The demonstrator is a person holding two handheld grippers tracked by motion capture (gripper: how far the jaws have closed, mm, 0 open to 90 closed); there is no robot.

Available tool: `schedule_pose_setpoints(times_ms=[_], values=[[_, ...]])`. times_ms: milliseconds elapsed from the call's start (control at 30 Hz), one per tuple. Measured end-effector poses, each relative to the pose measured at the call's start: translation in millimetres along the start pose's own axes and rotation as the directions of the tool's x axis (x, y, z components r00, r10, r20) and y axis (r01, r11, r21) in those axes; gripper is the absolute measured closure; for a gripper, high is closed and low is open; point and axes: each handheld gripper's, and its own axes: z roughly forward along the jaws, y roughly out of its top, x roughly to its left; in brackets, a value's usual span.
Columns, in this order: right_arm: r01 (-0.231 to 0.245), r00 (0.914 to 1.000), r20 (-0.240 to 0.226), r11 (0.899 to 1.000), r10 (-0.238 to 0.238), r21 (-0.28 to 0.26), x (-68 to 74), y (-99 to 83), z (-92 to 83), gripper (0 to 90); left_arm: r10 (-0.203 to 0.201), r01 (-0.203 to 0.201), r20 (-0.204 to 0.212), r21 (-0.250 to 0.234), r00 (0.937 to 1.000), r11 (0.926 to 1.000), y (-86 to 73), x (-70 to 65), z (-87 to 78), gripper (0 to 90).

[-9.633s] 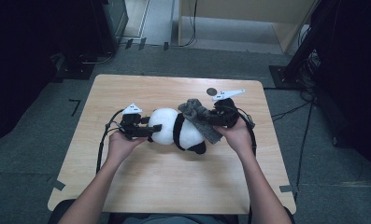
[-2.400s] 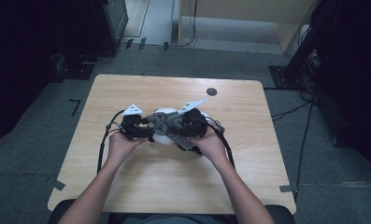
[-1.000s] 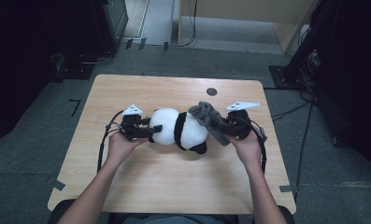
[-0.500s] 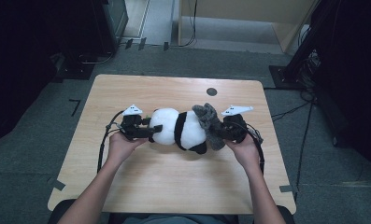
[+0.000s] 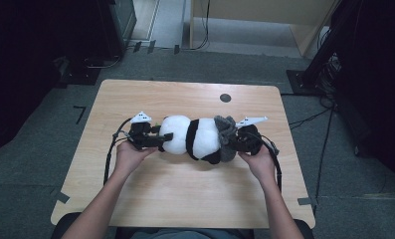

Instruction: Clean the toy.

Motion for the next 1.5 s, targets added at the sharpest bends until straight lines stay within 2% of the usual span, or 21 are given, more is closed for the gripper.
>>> schedule_pose_setpoints(times_ms=[67, 200, 267, 433, 567, 700, 833, 967, 1100, 1167, 1333, 1500], values=[[-0.005, 0.9999, -0.010, 1.000, 0.005, -0.010, -2.0, -2.7, 4.0, 72.9, -0.002, 0.002, 0.001, 0.000, 1.0000, 1.0000, -0.1, 0.4, 0.0, 36.5], [-0.050, 0.9979, -0.040, 0.999, 0.050, 0.000, -8.5, -8.5, 12.3, 72.9, -0.002, 0.002, 0.001, -0.002, 1.0000, 1.0000, -0.1, 0.5, 0.2, 36.5], [-0.064, 0.9970, -0.041, 0.998, 0.065, 0.025, -9.6, -10.3, 16.9, 72.9, -0.001, 0.001, 0.002, 0.000, 1.0000, 1.0000, -0.2, 0.7, 0.1, 36.5], [-0.064, 0.9971, -0.036, 0.995, 0.067, 0.079, -10.1, -13.9, 30.5, 72.9, -0.001, 0.001, 0.002, 0.001, 1.0000, 1.0000, -0.2, 0.9, -0.1, 36.5], [-0.095, 0.9937, -0.051, 0.992, 0.100, 0.080, -12.7, -14.5, 32.4, 73.0, -0.001, 0.001, 0.002, 0.001, 1.0000, 1.0000, -0.2, 1.1, -0.2, 36.4], [-0.084, 0.9957, -0.033, 0.993, 0.087, 0.081, -13.2, -12.9, 26.4, 73.3, -0.001, 0.001, -0.003, 0.002, 1.0000, 1.0000, 0.2, -0.3, -0.3, 36.3], [-0.102, 0.9942, -0.028, 0.993, 0.104, 0.057, -15.6, -11.7, 15.2, 73.4, 0.003, -0.003, 0.000, 0.003, 1.0000, 1.0000, 0.3, 0.4, -0.5, 36.1], [-0.097, 0.9951, -0.016, 0.995, 0.097, 0.000, -16.4, -6.5, -2.5, 73.3, 0.005, -0.005, -0.001, 0.001, 1.0000, 1.0000, 0.3, 0.3, -0.2, 36.1], [-0.094, 0.9952, -0.033, 0.993, 0.092, -0.068, -14.9, 4.3, -20.6, 73.8, 0.006, -0.006, -0.002, 0.000, 1.0000, 1.0000, 0.3, -0.1, 0.0, 36.1], [-0.089, 0.9953, -0.045, 0.992, 0.086, -0.084, -12.4, 8.8, -25.8, 73.8, 0.006, -0.006, -0.003, -0.001, 1.0000, 1.0000, 0.3, -0.2, 0.1, 36.1], [-0.053, 0.9959, -0.079, 0.992, 0.044, -0.112, -2.2, 17.3, -28.2, 73.1, 0.008, -0.008, -0.004, -0.001, 1.0000, 1.0000, 0.3, -0.2, 0.3, 36.1], [-0.025, 0.9979, -0.062, 0.995, 0.019, -0.100, 4.2, 20.2, -20.5, 72.5, 0.008, -0.008, -0.005, -0.002, 1.0000, 1.0000, 0.3, 0.0, 0.5, 36.1]])
